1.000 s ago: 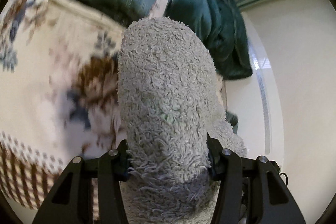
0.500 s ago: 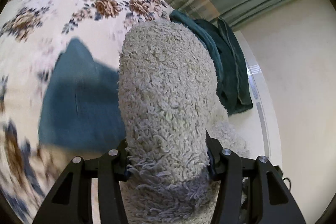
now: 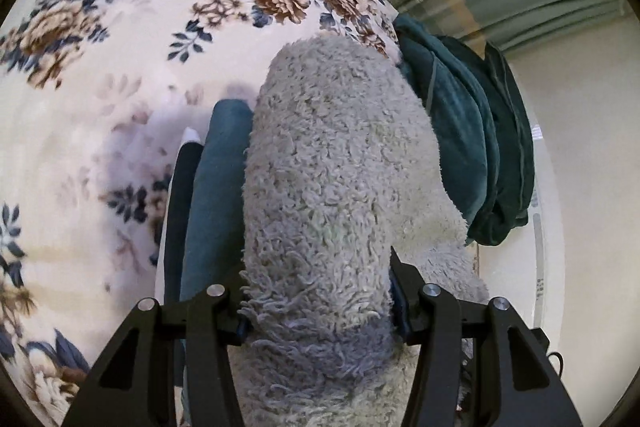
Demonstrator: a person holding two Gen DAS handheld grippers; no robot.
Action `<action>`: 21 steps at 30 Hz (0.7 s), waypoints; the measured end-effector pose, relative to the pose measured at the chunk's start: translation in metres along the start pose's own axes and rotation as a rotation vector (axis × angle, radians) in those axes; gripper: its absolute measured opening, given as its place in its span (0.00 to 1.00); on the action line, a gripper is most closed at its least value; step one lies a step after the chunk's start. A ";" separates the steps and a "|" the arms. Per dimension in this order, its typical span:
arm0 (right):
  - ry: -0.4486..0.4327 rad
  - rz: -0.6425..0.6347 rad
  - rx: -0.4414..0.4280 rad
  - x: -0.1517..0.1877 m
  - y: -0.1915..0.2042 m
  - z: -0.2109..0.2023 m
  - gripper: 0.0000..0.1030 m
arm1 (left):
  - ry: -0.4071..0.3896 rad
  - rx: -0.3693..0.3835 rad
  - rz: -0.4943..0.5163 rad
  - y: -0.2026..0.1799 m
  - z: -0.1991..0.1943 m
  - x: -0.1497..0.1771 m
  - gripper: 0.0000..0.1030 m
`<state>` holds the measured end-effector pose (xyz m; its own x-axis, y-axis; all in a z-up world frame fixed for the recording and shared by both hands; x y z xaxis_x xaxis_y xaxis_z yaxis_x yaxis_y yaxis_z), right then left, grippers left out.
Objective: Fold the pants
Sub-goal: 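Lower the folded pants onto the bed and open both grippers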
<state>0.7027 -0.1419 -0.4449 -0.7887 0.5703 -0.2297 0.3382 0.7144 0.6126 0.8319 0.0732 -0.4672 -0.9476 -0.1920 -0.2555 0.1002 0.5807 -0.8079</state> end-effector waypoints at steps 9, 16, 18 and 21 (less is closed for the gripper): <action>0.099 -0.077 0.199 -0.011 -0.015 -0.007 0.73 | -0.018 -0.265 0.095 -0.019 -0.019 0.015 0.69; -0.006 -0.295 0.484 -0.002 0.003 -0.074 0.98 | -0.058 -0.470 0.199 -0.047 -0.041 0.040 0.87; -0.063 -0.351 0.597 -0.002 0.008 -0.100 1.00 | -0.063 -0.543 0.239 -0.060 -0.049 0.051 0.87; -0.141 -0.401 0.692 -0.005 0.022 -0.142 1.00 | -0.102 -0.634 0.276 -0.079 -0.066 0.068 0.87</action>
<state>0.6415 -0.1868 -0.3229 -0.8606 0.2302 -0.4543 0.3208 0.9379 -0.1324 0.7396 0.0662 -0.3857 -0.8765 -0.0260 -0.4806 0.1075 0.9628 -0.2481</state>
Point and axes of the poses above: each gripper's, at about its wrist camera, not at the fingertips, and z roughly the way its jaws point, y to its left, x to its underside, the point moved 6 cm from there along z, roughly the way its jaws point, and after that the axes turned 11 degrees about x, right-handed, at the moved point
